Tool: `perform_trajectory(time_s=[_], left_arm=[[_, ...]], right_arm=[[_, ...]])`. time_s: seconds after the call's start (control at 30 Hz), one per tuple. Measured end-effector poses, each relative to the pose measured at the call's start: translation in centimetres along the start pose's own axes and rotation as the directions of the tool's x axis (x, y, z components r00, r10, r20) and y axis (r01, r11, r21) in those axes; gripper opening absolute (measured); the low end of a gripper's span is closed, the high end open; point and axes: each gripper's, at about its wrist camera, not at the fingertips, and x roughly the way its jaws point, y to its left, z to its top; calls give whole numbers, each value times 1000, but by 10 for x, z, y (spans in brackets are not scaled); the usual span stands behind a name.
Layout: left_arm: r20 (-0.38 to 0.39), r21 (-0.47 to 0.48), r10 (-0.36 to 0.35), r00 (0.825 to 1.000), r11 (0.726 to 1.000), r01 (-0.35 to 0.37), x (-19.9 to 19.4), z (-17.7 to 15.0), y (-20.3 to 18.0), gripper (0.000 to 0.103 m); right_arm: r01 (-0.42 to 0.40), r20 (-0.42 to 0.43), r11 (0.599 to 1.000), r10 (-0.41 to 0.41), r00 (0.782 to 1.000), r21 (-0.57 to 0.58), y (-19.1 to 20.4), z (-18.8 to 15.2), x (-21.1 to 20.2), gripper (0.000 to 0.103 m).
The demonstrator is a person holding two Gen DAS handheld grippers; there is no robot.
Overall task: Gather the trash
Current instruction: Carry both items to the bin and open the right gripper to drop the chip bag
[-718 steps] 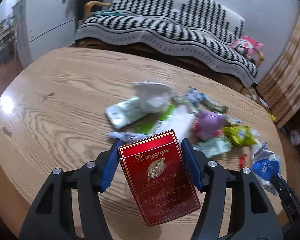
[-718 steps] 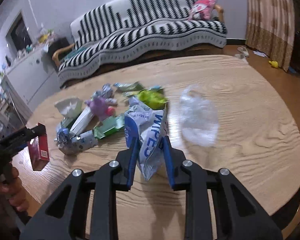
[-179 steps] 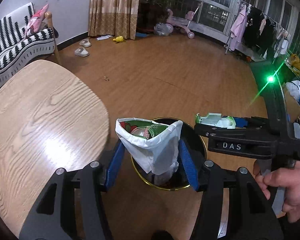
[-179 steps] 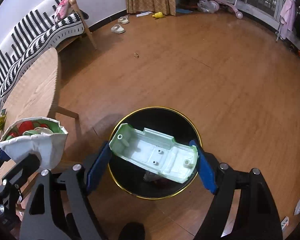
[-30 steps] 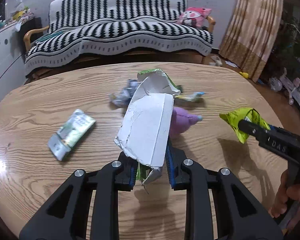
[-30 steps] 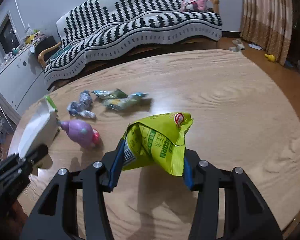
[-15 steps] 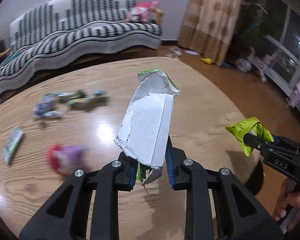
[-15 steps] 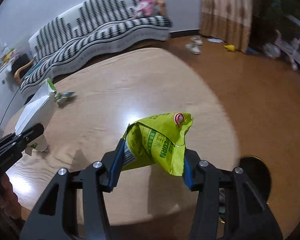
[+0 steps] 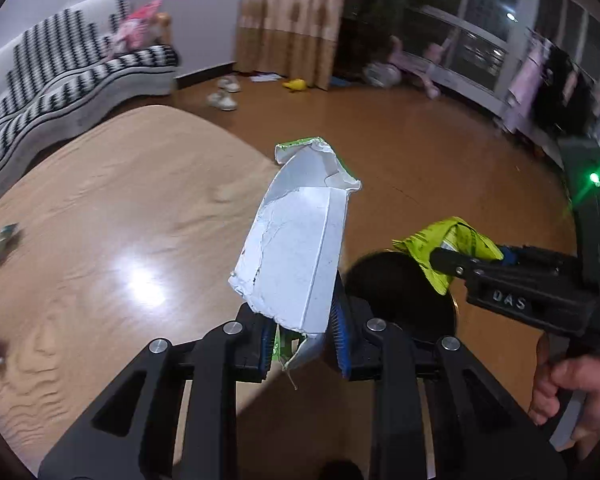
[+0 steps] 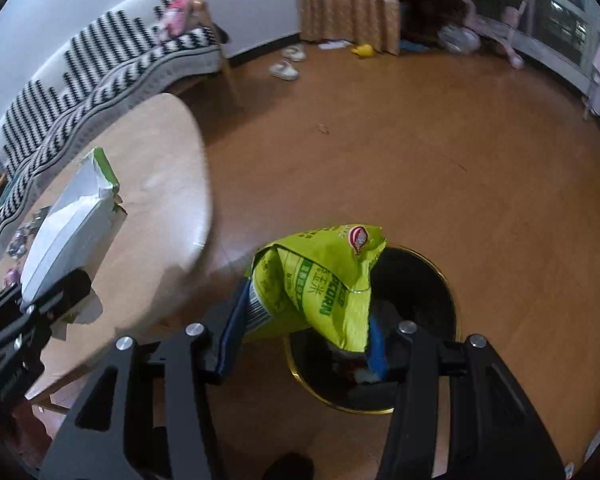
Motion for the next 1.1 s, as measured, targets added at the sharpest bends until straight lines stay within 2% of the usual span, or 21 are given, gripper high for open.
perform_trajectory(time_s=[0.13,0.3,0.7,0.8,0.87,1.1], left_arm=[[-19,35,-17,1000,999,17,14,0,-19,24],[-33,47,-29,999,998,31,26,0,-31,24],[-49,60,-47,998,997,50,42,4,-47,24],[-54,65,-48,997,997,52,45,5,-47,24],[-58,65,-50,997,996,54,47,5,-46,24],[-86,83,-82,993,993,89,57,2,-54,24]], right_arm=[[28,-41,999,-26,999,40,-30,-8,6,50],[42,-61,997,-37,997,66,-47,-14,9,50],[49,-72,995,-44,996,83,-47,-6,17,51],[49,-68,994,-42,997,96,-51,-7,16,55],[47,-59,993,-41,997,110,-54,-7,14,73],[71,-27,986,-67,997,153,-67,-9,5,78]])
